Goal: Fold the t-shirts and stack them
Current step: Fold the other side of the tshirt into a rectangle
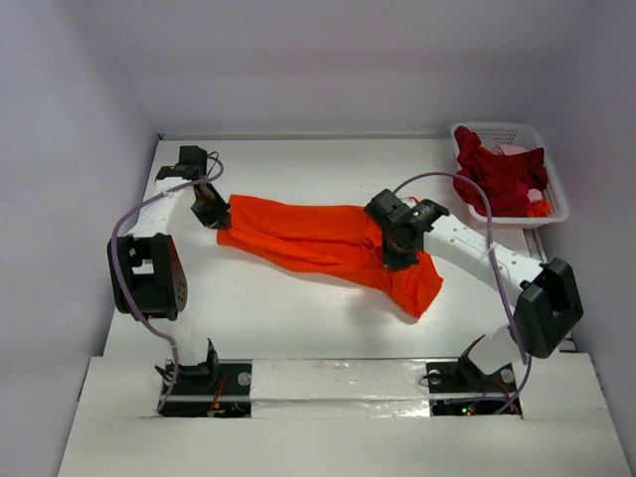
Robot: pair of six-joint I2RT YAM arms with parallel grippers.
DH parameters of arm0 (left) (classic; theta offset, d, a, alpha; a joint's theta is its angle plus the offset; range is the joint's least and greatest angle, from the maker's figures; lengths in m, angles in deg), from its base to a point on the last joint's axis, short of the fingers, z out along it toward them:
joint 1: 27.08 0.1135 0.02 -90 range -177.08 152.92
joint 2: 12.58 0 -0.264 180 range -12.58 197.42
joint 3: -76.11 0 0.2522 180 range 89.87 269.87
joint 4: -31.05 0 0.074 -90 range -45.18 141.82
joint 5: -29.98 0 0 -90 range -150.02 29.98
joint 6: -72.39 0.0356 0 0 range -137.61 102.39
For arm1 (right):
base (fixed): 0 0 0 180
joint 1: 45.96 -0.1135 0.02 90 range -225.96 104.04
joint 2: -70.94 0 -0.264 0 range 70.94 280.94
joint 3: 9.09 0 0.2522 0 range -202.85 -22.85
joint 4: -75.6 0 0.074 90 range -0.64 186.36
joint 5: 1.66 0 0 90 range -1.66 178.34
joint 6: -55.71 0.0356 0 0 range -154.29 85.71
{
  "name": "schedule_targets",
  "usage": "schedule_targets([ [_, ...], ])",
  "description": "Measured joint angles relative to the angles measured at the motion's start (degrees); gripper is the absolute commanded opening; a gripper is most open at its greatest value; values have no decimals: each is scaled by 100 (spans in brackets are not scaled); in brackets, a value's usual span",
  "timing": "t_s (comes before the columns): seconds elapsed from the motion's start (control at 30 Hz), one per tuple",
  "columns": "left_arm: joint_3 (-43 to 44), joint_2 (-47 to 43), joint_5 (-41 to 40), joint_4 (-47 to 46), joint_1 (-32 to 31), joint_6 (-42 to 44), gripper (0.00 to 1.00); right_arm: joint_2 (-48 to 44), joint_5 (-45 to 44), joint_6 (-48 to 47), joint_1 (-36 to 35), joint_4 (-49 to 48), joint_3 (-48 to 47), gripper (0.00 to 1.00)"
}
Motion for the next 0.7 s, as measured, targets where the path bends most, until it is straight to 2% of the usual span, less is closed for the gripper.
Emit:
schedule_targets([
  [0.43, 415, 33, -15, 103, 52, 0, 0, 190, 44, -385, 553, -44, -101, 0],
  [0.7, 452, 162, -20, 127, 52, 2, 0, 557, 81, -704, 673, -31, -826, 0],
])
